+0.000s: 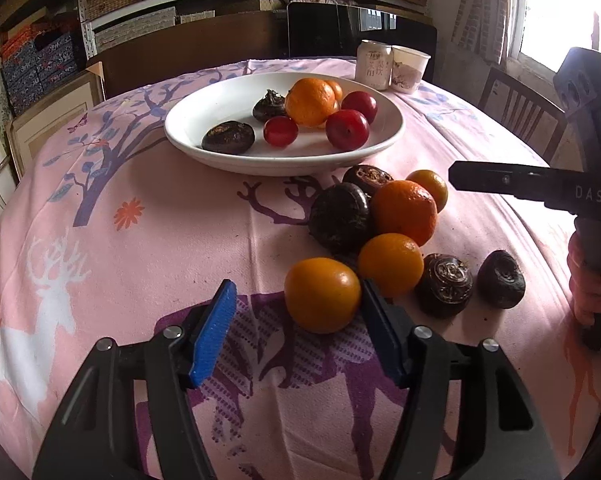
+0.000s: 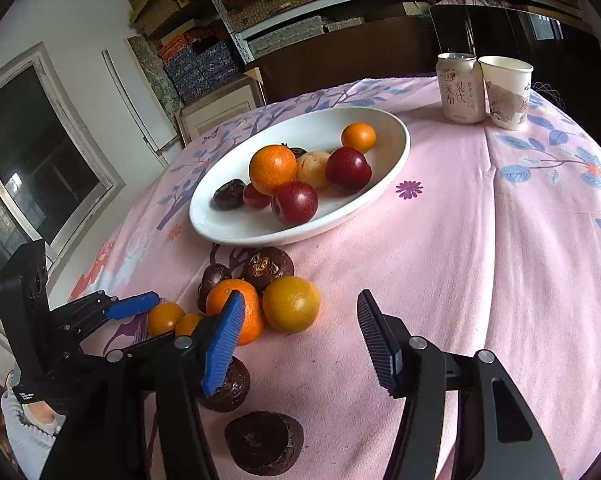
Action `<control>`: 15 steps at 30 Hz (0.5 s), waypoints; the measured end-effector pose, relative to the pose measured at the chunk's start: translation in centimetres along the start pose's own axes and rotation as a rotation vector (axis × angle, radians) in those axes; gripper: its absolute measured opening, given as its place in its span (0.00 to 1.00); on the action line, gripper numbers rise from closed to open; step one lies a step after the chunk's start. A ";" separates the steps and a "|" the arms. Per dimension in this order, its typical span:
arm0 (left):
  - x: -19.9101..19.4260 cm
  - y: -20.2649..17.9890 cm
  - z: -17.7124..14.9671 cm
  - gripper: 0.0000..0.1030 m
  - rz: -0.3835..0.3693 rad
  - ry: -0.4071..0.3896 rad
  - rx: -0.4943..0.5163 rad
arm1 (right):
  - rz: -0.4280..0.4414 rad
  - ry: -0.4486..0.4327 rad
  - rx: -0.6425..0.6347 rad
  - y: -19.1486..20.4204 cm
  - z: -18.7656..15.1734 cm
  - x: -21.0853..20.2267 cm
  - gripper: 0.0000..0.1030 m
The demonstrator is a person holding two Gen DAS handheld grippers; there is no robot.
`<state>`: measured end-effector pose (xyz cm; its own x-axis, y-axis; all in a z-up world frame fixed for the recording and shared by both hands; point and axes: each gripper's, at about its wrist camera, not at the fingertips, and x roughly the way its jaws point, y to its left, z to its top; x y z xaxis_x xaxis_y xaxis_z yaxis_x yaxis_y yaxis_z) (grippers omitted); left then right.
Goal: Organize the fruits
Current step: 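Grasp an orange with the left tool while the right tool grasps a yellow fruit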
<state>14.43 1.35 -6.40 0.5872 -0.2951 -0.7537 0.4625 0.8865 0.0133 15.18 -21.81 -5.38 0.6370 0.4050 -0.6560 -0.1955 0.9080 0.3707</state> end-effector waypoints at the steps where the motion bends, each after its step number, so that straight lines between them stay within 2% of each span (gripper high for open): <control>1: 0.1 -0.1 0.0 0.58 -0.003 0.002 0.001 | 0.002 0.007 -0.003 0.1 -0.1 0.2 0.55; 4: 0.9 -0.2 0.0 0.51 -0.032 0.043 -0.004 | 0.017 0.037 0.012 0.1 -0.2 1.3 0.55; 7: 0.9 -0.5 0.0 0.48 -0.028 0.044 0.006 | 0.087 0.056 0.097 -0.9 0.0 2.0 0.50; 8: 0.8 -0.5 -0.1 0.35 -0.036 0.040 0.006 | 0.129 0.068 0.135 -1.4 -0.1 2.2 0.42; 11: 0.7 -0.8 -0.1 0.36 -0.044 0.037 0.014 | 0.173 0.101 0.209 -2.6 -0.3 2.7 0.33; 15: 0.3 -0.6 0.0 0.36 -0.038 0.018 -0.004 | 0.212 0.103 0.271 -3.3 -0.6 2.8 0.32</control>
<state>14.37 0.76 -6.65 0.5573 -0.3222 -0.7653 0.4819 0.8760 -0.0179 17.20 -23.59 -8.81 0.5222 0.6025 -0.6035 -0.1019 0.7467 0.6573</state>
